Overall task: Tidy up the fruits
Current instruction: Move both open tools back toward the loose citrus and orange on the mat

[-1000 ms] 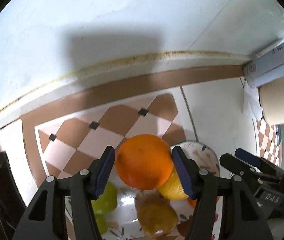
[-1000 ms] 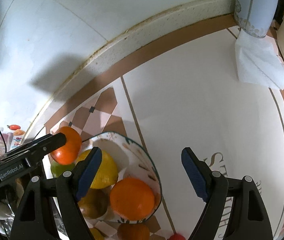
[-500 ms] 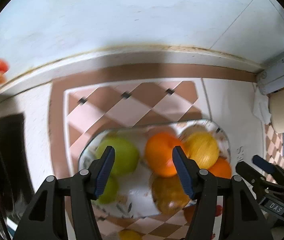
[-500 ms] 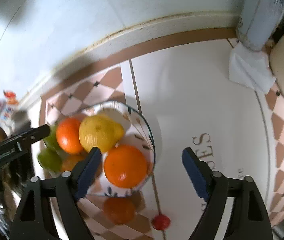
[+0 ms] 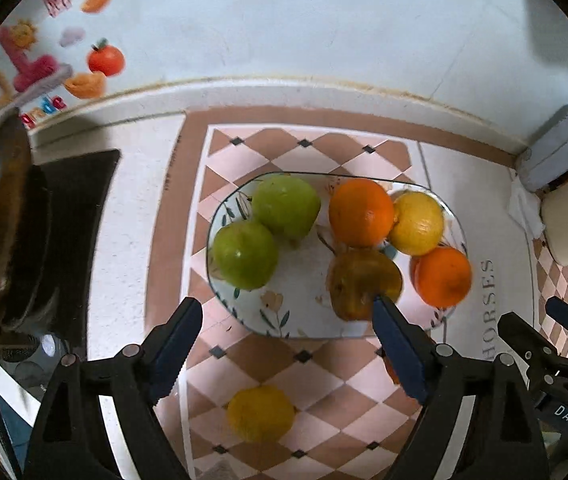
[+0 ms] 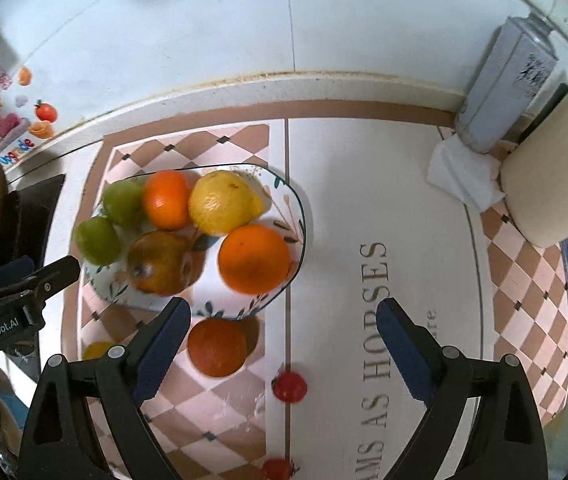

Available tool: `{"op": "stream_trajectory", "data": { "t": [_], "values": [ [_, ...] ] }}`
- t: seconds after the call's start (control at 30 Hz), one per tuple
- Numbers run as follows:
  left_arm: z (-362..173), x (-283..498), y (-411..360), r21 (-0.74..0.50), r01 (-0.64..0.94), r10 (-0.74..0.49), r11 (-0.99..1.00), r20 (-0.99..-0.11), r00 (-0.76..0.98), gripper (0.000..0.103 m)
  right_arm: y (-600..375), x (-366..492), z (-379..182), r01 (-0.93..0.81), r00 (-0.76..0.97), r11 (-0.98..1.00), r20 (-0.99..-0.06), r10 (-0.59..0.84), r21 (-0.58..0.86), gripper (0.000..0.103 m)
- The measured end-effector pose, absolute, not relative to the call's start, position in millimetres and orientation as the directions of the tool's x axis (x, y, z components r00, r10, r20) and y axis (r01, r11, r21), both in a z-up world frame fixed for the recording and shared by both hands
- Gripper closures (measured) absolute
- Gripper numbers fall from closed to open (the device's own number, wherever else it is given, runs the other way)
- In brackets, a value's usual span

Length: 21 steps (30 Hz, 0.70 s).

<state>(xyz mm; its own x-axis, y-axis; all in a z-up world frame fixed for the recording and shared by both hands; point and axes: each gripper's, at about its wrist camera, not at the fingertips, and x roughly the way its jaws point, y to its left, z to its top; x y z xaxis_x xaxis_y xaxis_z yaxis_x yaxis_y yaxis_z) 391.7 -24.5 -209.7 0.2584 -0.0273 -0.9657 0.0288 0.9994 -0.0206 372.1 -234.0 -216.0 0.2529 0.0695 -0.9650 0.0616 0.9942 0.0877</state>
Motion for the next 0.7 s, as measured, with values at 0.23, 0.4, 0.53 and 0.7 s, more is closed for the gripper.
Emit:
{"op": "stream_trajectory", "data": {
  "t": [0.23,0.4,0.53,0.7],
  "values": [
    [-161,349,-27,0.012,0.06,-0.012,0.998,-0.926,0.378,0.016,-223,326,-168,0.056,0.332,0.995,-0.941,0.057,0.08,0.007],
    [-131,320,-26,-0.01,0.066,-0.038,0.998,-0.904,0.426,0.016,-218,297,-128,0.05,0.411,0.996,-0.91,0.051,0.078,0.007],
    [-106,293,-25,-0.013,0.072,-0.045,0.997,-0.88,0.474,0.016,-213,273,-99,0.04,0.463,0.996,-0.885,0.047,0.074,0.007],
    [-82,267,-25,-0.015,0.081,-0.056,0.997,-0.849,0.525,0.016,-206,243,-72,0.031,0.505,0.996,-0.861,0.053,0.08,0.007]
  ]
}}
